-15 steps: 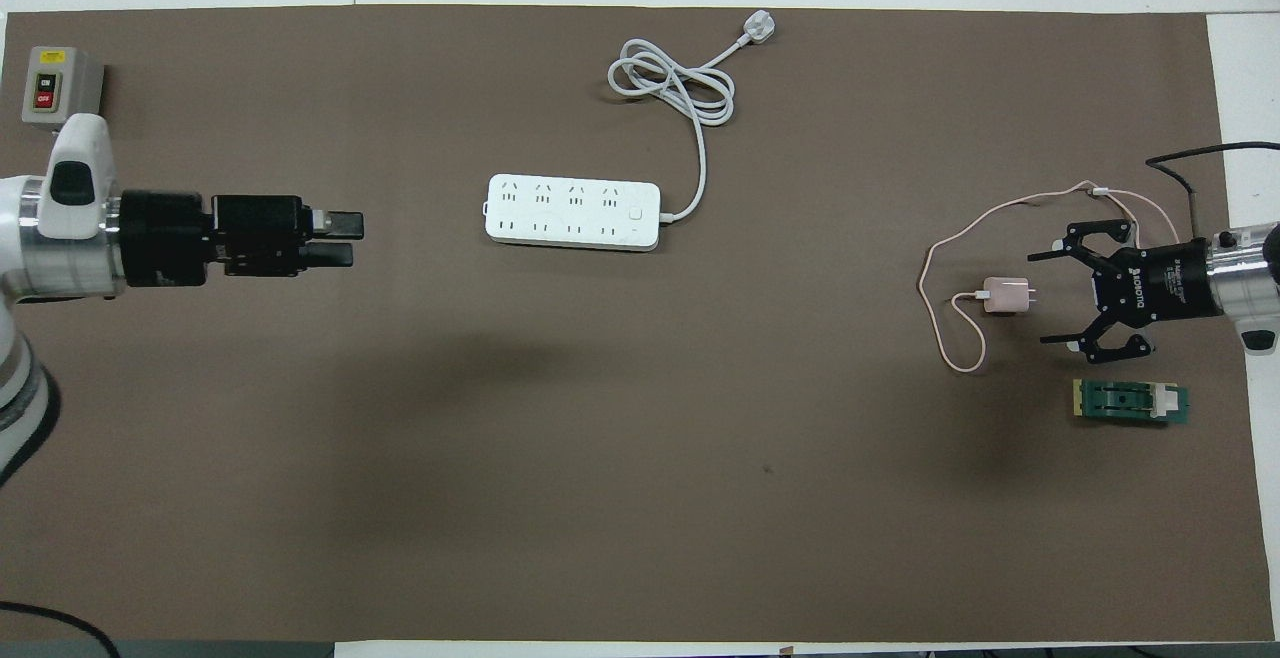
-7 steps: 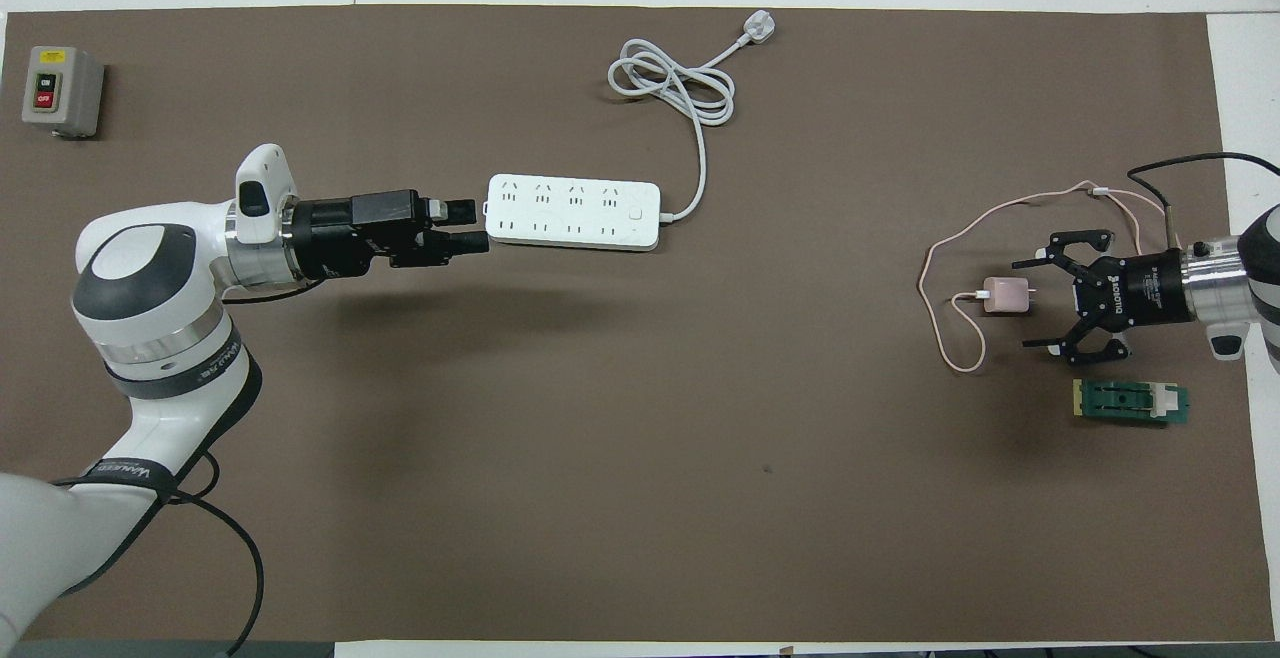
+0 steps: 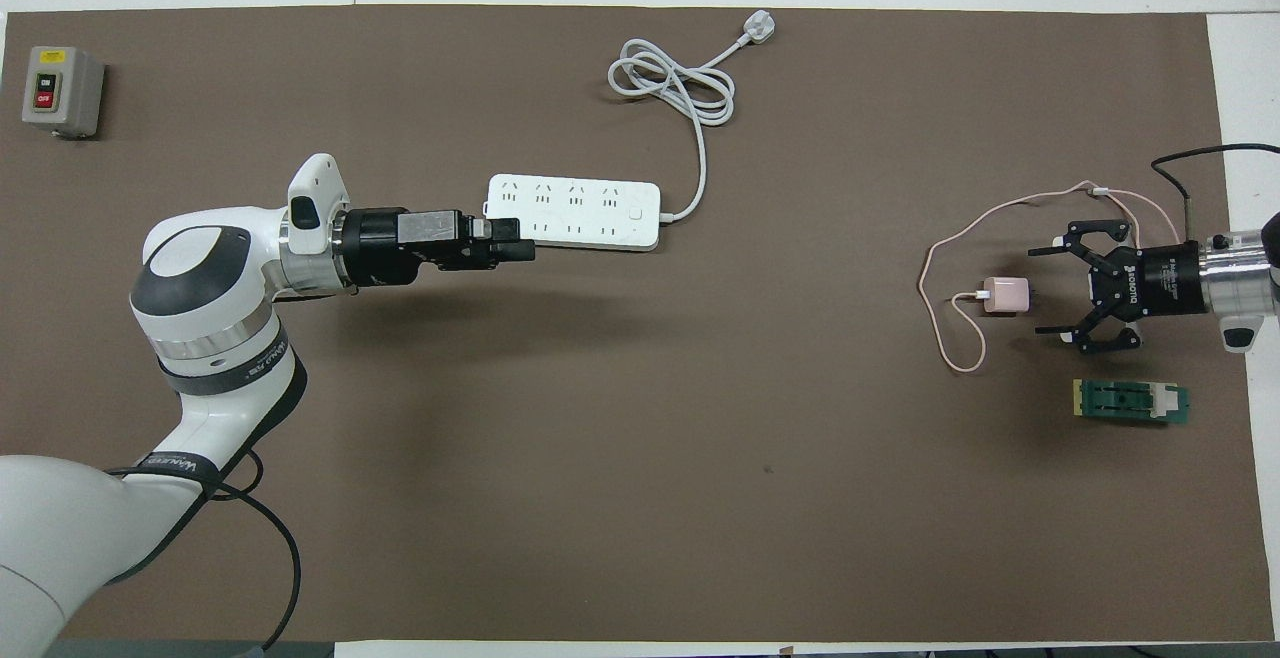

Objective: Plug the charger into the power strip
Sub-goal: 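Lower the right gripper onto the pink charger and grasp it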

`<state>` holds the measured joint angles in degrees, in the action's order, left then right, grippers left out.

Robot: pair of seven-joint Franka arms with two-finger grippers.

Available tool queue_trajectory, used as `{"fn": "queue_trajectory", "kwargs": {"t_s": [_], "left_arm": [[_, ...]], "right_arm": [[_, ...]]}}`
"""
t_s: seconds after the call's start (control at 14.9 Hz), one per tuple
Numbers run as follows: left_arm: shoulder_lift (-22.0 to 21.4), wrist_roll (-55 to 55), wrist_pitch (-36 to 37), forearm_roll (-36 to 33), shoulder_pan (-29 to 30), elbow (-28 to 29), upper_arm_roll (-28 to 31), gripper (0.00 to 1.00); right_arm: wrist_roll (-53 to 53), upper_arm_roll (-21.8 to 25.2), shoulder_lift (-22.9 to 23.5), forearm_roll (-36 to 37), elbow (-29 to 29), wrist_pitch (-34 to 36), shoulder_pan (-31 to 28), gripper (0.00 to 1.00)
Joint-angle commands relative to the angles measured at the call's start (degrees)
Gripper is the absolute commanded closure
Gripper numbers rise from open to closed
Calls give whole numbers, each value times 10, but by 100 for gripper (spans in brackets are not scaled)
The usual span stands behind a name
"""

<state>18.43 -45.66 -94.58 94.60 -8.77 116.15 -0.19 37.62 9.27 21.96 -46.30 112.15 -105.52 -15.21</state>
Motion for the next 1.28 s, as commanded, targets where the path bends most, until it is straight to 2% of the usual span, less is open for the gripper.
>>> {"fn": "queue_trajectory", "kwargs": {"t_s": [0.0, 0.13, 0.47, 1.01, 1.21], "left_arm": [[-4, -13, 5, 29, -11, 2, 6, 0], [-4, -14, -6, 75, -38, 2, 7, 0], [-2, -29, -72, 135, -73, 0, 6, 0], [-5, -31, -126, 145, -95, 19, 5, 0], [-8, -28, -127, 156, -102, 32, 5, 0]], "right_arm": [[-25, -5, 18, -18, -7, 8, -6, 0], [-36, -5, 17, -18, 3, 3, -3, 0], [-39, -4, 16, -18, 10, 2, -3, 0], [-54, -4, 13, -18, 25, -10, -5, 0], [-62, -3, 12, -18, 30, -10, -6, 5]]}}
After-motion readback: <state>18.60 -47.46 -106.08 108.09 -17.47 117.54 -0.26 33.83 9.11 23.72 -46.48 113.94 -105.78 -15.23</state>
